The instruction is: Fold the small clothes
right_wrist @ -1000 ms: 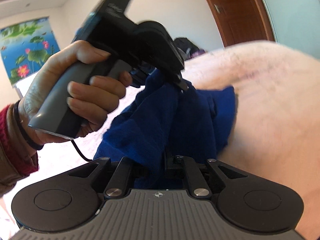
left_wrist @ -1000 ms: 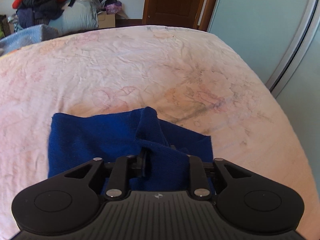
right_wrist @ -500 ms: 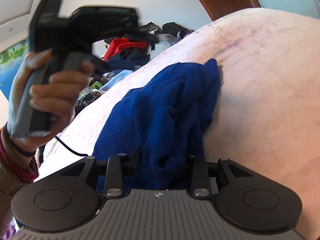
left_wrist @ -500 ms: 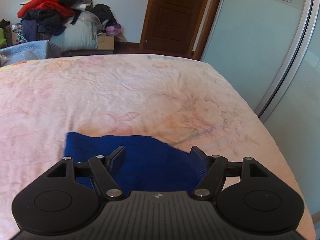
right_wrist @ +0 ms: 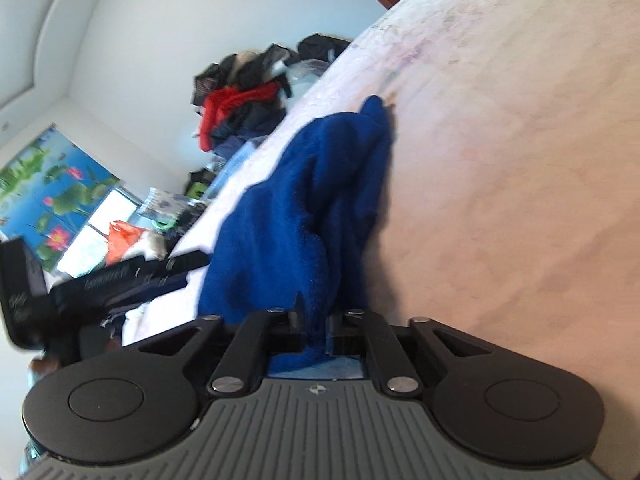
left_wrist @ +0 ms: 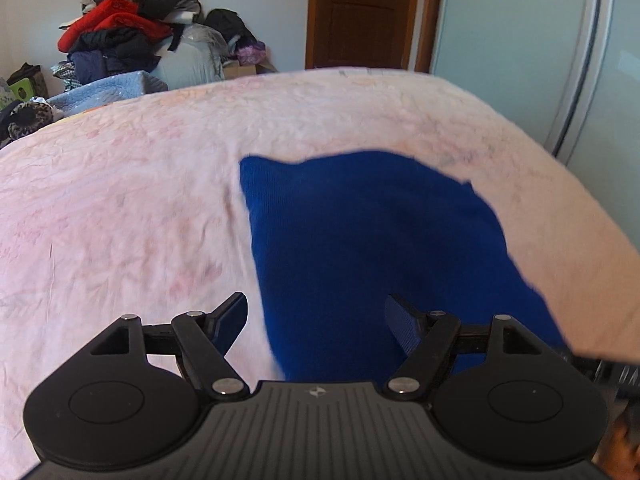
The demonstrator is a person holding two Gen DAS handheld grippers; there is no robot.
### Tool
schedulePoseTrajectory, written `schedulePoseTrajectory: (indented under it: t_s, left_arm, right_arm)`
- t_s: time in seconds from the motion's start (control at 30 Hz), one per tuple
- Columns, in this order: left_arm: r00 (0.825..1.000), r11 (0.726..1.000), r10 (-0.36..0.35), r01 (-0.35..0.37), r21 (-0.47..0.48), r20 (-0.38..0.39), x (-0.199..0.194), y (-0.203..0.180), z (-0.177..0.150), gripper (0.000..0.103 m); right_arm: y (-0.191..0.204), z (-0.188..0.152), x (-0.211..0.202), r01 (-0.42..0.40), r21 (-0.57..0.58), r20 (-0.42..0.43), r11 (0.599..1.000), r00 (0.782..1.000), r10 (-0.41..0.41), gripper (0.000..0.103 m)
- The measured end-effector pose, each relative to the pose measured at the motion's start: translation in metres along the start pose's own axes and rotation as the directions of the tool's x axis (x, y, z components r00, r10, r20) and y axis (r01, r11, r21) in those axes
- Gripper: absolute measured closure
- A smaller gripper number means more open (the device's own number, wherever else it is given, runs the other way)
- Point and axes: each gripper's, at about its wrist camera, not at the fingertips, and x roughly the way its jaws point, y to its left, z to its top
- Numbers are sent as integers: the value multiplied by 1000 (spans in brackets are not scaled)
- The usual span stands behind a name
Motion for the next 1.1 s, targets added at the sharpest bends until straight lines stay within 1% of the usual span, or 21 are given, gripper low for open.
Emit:
schedulePoseTrajectory:
  t_s: [0.03, 0.07, 0.1, 0.13, 0.17, 0.23, 0.3, 0.33, 0.37, 0.5, 0.53, 0.57, 0.63, 0.67, 0.73, 0.77, 0.83, 0.97, 1.03, 1.07, 1.1]
  left_arm:
    - [1000, 1000, 2, -2, 17, -3, -1, 0, -5, 27]
    - [1000, 999, 12, -12, 37, 5, -4, -1, -9, 27]
    - [999, 998, 26, -27, 53, 19, -6, -1, -10, 27]
    - [998, 997, 41, -43, 64, 38, -7, -2, -9, 27]
    - [997, 996, 52, -56, 72, 61, -9, -3, -6, 27]
    - [995, 996, 51, -58, 74, 86, -9, -4, 3, 27]
    - [996, 997, 39, -44, 56, 86, -6, -5, 11, 27]
    - [996, 998, 26, -30, 52, 86, -4, -6, 14, 27]
    - [996, 999, 19, -23, 50, 82, -2, -8, 15, 27]
    - [996, 998, 15, -20, 53, 83, 2, -16, 14, 27]
    - [996, 998, 21, -25, 55, 85, 3, -17, 12, 27]
    - [996, 998, 25, -31, 58, 88, 3, -17, 11, 27]
    - [995, 997, 29, -35, 68, 91, 4, -18, 9, 27]
    - [995, 997, 30, -37, 72, 92, 5, -19, 9, 27]
    - [996, 997, 23, -30, 77, 87, 7, -20, 7, 27]
    - [997, 996, 19, -25, 81, 81, 9, -20, 6, 27]
    - [997, 997, 18, -24, 77, 69, 13, -20, 4, 27]
    - [999, 998, 24, -27, 51, 48, 19, -22, -1, 27]
    - [998, 999, 31, -33, 43, 50, 19, -24, -2, 27]
    - [998, 998, 38, -40, 40, 47, 19, -25, -2, 27]
    - [998, 998, 44, -46, 36, 43, 19, -25, -2, 27]
  right_arm:
    - [4, 2, -6, 16, -28, 7, 999, 1000, -16, 81]
    - [11, 5, -13, 47, -80, 33, 996, 998, -45, 72]
    - [20, 11, -16, 92, -147, 69, 985, 994, -83, 69]
    - [30, 18, -18, 135, -214, 101, 968, 988, -116, 61]
    - [39, 26, -18, 160, -269, 124, 950, 984, -131, 58]
    - [49, 47, -10, 164, -328, 146, 931, 982, -122, 58]
    - [52, 70, 7, 159, -368, 149, 916, 983, -111, 57]
    - [53, 82, 19, 163, -392, 148, 905, 983, -113, 54]
    - [52, 93, 31, 163, -413, 140, 896, 984, -114, 49]
    - [47, 139, 86, 146, -447, 69, 883, 989, -129, 48]
    - [45, 148, 98, 135, -446, 44, 885, 991, -129, 48]
    - [43, 156, 109, 125, -440, 19, 889, 991, -130, 45]
    - [37, 167, 130, 77, -412, -55, 908, 992, -109, 39]
    - [35, 171, 141, 48, -394, -94, 918, 991, -92, 39]
    - [27, 174, 153, -10, -362, -154, 932, 987, -50, 40]
    - [26, 174, 156, -20, -365, -166, 931, 985, -44, 60]
    - [28, 171, 162, 15, -412, -160, 911, 983, -89, 93]
    - [37, 168, 163, 64, -460, -86, 885, 989, -116, 95]
    - [44, 168, 171, 128, -497, -36, 858, 985, -168, 95]
    - [48, 165, 173, 156, -520, -20, 840, 981, -195, 93]
    - [50, 164, 175, 170, -538, -20, 826, 977, -214, 85]
